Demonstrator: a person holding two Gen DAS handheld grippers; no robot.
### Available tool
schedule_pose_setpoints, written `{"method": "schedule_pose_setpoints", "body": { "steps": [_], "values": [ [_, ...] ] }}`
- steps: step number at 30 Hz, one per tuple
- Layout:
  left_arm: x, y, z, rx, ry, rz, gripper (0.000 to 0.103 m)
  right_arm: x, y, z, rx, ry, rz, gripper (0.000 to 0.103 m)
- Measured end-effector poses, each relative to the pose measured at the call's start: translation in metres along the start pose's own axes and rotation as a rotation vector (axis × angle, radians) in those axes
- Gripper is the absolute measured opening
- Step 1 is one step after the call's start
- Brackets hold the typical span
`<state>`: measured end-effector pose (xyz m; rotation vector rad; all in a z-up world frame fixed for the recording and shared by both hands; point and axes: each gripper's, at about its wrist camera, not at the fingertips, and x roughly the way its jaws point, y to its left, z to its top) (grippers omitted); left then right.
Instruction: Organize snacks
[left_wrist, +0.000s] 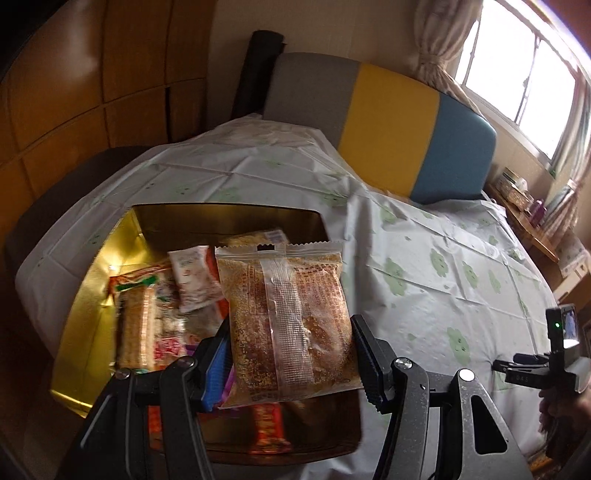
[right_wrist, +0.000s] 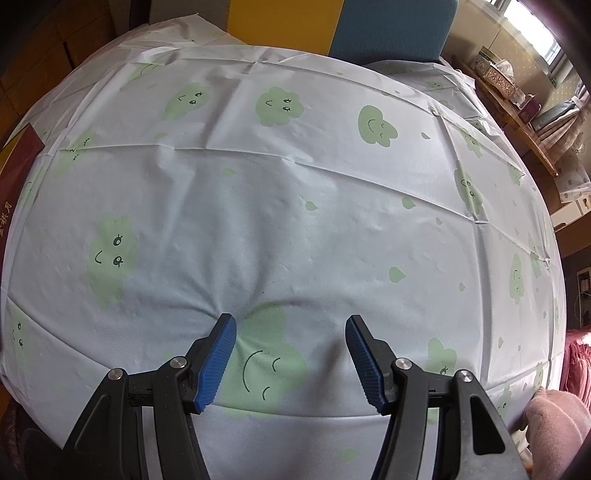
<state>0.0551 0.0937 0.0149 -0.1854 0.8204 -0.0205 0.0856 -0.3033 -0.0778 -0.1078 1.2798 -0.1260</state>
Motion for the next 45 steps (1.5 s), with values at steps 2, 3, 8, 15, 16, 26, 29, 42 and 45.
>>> {"method": "schedule_pose_setpoints", "body": {
  "steps": [2,3,8,15,16,26,29,42,45],
  "values": [
    [-0.001,0.026,0.002,-0.045,0.000,0.047,0.060,-0.001,0.002,-0.001,-0.003,-0.001,-0.005,0.062],
    [0.000,0.038,0.001,-0.070,0.006,0.067,0.060,-0.002,0.003,-0.001,-0.005,-0.002,-0.007,0.062],
    [0.009,0.087,-0.007,-0.205,0.054,0.101,0.060,-0.005,0.007,0.000,-0.007,-0.001,-0.008,0.062],
    [0.027,0.077,-0.007,-0.166,0.073,0.075,0.060,-0.015,0.004,0.002,-0.014,-0.055,0.001,0.062],
    [0.029,0.073,-0.005,-0.153,0.072,0.067,0.060,-0.017,0.005,0.002,-0.019,-0.065,0.006,0.062],
    [0.060,0.071,-0.004,-0.110,0.099,0.174,0.069,-0.015,0.006,0.002,-0.026,-0.060,0.004,0.062],
    [0.054,0.066,-0.013,-0.072,0.069,0.214,0.053,-0.013,0.007,0.002,-0.031,-0.059,0.004,0.062],
    [0.061,0.050,-0.016,-0.001,0.040,0.297,0.048,-0.017,0.005,0.001,-0.028,-0.078,-0.002,0.062],
    [0.061,0.049,-0.016,-0.011,0.041,0.294,0.048,-0.017,0.006,0.002,-0.031,-0.078,-0.004,0.062]
  ]
}}
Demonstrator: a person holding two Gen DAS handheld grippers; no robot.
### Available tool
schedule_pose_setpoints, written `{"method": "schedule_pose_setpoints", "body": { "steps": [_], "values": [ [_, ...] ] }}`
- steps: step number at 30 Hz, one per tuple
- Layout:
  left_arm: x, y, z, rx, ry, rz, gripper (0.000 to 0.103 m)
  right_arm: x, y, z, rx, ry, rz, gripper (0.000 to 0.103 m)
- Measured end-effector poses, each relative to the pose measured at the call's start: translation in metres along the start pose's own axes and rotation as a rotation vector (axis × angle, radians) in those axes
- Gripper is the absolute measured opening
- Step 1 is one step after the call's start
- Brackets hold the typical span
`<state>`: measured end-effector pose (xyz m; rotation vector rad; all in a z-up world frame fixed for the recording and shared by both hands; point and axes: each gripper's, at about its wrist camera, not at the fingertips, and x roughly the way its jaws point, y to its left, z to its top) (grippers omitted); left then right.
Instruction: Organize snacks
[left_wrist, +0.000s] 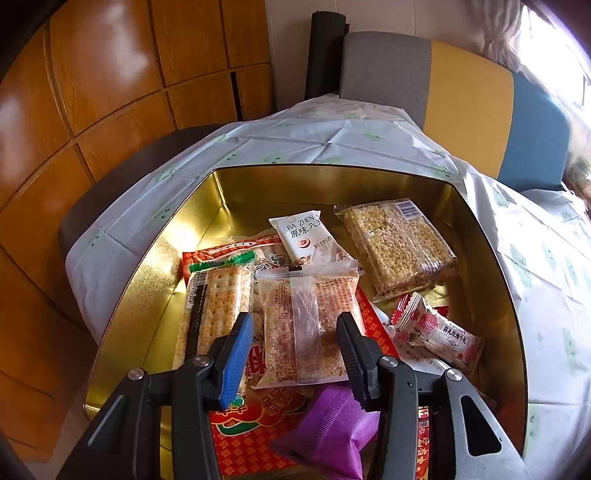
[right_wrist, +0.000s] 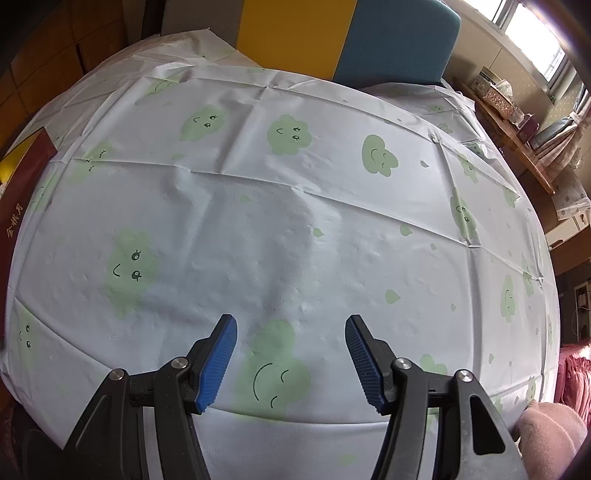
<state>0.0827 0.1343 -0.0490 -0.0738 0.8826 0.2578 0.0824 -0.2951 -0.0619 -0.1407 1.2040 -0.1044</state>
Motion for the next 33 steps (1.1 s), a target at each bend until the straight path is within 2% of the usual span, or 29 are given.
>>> {"method": "schedule_pose_setpoints", "body": {
  "steps": [13,24,30,33],
  "values": [
    [-0.001,0.004,-0.002,-0.014,-0.008,-0.008,0.048,-0.005,0.000,0.001,0.003,-0.019,0.002,0.062],
    [-0.017,0.006,-0.006,-0.024,-0.040,-0.029,0.048,-0.027,0.026,0.004,-0.028,-0.054,0.077,0.062],
    [-0.038,0.006,-0.007,-0.024,-0.075,-0.060,0.048,-0.057,0.067,0.006,-0.055,-0.131,0.184,0.062],
    [-0.049,0.006,-0.009,-0.030,-0.082,-0.070,0.053,-0.072,0.092,0.006,-0.072,-0.189,0.247,0.062]
  ]
}}
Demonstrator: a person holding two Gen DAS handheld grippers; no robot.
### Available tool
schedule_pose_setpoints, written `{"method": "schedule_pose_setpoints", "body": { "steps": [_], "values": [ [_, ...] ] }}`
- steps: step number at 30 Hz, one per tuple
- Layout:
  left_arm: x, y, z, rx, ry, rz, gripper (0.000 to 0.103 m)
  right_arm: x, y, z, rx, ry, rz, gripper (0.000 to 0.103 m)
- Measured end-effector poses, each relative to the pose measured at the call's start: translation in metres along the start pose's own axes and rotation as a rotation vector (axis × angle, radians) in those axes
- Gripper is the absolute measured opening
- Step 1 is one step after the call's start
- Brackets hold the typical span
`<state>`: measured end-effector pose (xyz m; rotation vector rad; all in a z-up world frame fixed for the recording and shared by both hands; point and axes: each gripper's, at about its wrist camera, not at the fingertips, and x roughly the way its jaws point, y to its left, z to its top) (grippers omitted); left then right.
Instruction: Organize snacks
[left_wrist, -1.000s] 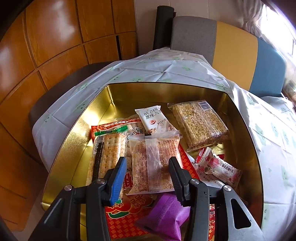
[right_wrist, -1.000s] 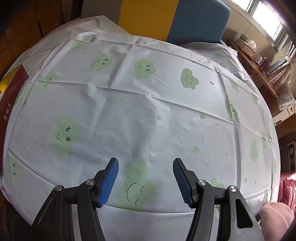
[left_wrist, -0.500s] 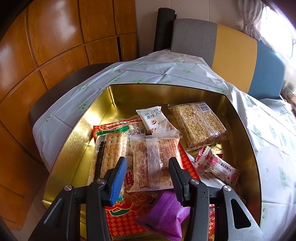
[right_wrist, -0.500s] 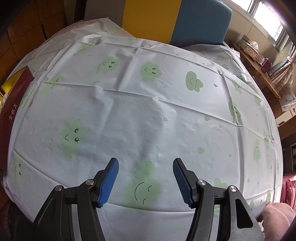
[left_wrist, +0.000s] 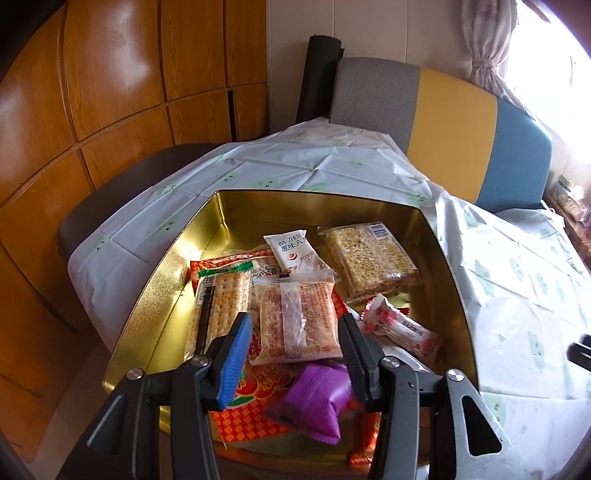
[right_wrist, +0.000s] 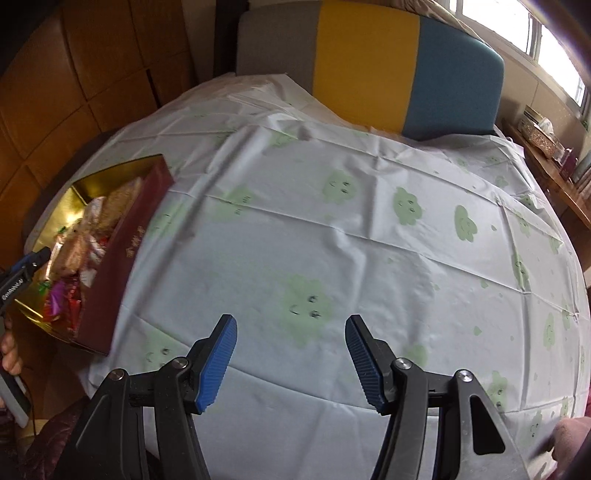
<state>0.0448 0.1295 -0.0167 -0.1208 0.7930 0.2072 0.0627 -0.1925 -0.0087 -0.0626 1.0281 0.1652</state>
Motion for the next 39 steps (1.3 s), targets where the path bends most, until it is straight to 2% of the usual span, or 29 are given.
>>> {"method": "schedule_pose_setpoints", "body": {
  "steps": [2,7,10,20,28,39],
  "values": [
    [-0.008,-0.001,-0.002,-0.003,-0.008,-0.007,0.057,-0.007,0.019,0.002,-0.009,-0.054,0.030,0.062],
    [-0.024,0.000,-0.006,0.002,-0.028,-0.001,0.057,-0.022,0.068,0.006,-0.028,-0.188,0.084,0.062],
    [-0.031,0.005,-0.010,-0.012,-0.034,0.013,0.057,-0.027,0.094,0.005,-0.064,-0.236,0.090,0.062],
    [-0.039,0.014,-0.020,-0.020,-0.058,0.053,0.057,-0.019,0.141,-0.017,-0.080,-0.235,0.066,0.062],
    [-0.041,0.017,-0.022,-0.030,-0.066,0.051,0.063,-0.022,0.157,-0.019,-0.111,-0.254,0.053,0.062],
    [-0.044,0.018,-0.020,-0.029,-0.082,0.052,0.065,-0.022,0.164,-0.019,-0.125,-0.257,0.058,0.062]
  ]
}}
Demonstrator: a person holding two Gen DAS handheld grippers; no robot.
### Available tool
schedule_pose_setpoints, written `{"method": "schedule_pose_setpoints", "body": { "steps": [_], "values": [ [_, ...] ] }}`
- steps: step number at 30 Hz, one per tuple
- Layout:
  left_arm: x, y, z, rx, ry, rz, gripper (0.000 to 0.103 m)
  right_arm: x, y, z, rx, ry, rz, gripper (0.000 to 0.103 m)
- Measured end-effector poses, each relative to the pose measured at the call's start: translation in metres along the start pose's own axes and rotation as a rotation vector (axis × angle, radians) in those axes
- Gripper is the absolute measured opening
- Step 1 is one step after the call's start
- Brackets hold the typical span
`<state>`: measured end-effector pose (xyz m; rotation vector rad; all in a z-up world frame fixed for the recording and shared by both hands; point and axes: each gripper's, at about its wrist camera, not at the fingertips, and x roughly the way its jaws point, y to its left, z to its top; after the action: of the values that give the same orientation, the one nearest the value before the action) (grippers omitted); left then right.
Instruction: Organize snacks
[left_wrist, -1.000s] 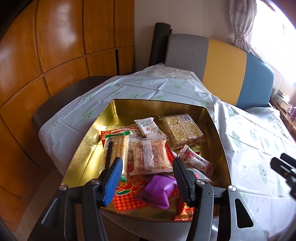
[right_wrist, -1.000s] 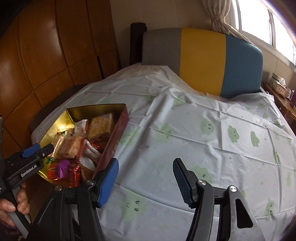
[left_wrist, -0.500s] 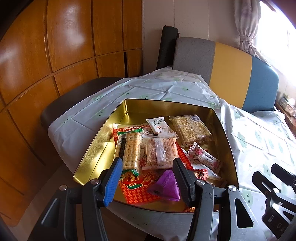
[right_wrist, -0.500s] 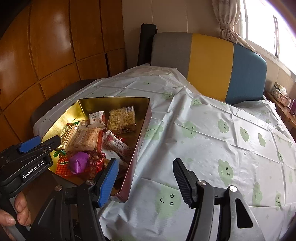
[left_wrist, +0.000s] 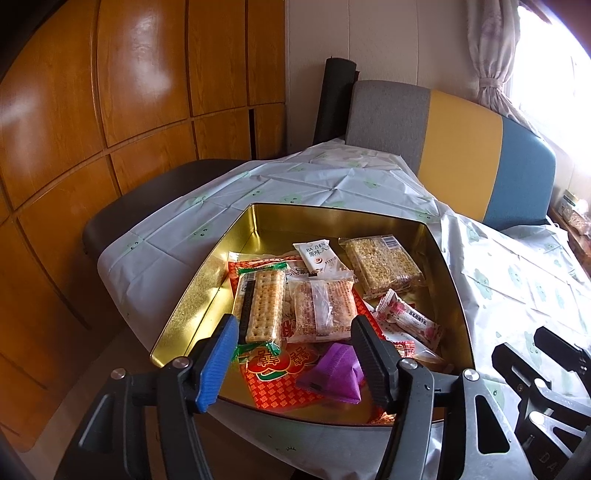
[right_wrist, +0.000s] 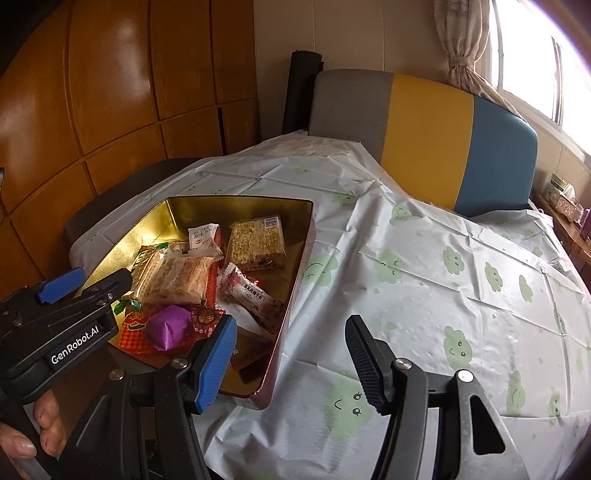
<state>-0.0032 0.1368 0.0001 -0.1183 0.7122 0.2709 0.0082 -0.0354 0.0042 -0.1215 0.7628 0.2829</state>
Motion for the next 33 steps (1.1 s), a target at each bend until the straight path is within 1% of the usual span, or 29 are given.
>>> {"method": "schedule_pose_setpoints", "body": {
  "steps": [8,11,17,19,33],
  "values": [
    [-0.0034,-0.0002,0.0010,-0.002,-0.011,-0.002,0.066,0.0010,0.0014,0.0005,-0.007,0.001,0.004,0.062],
    [-0.0046,-0.0003,0.0012,-0.003,-0.013,-0.001,0.070,0.0012,0.0012,0.0005,-0.007,0.001,0.005,0.062],
    [-0.0058,-0.0005,0.0017,-0.003,-0.017,-0.002,0.070,0.0013,0.0014,0.0006,-0.007,0.001,0.005,0.062],
    [-0.0059,-0.0010,0.0016,0.000,-0.016,-0.003,0.073,0.0013,0.0015,0.0005,-0.007,0.001,0.005,0.062],
    [-0.0039,-0.0040,-0.0008,0.010,-0.003,-0.008,0.073,0.0039,-0.0029,-0.0047,0.003,0.011,0.009,0.062]
  ]
}}
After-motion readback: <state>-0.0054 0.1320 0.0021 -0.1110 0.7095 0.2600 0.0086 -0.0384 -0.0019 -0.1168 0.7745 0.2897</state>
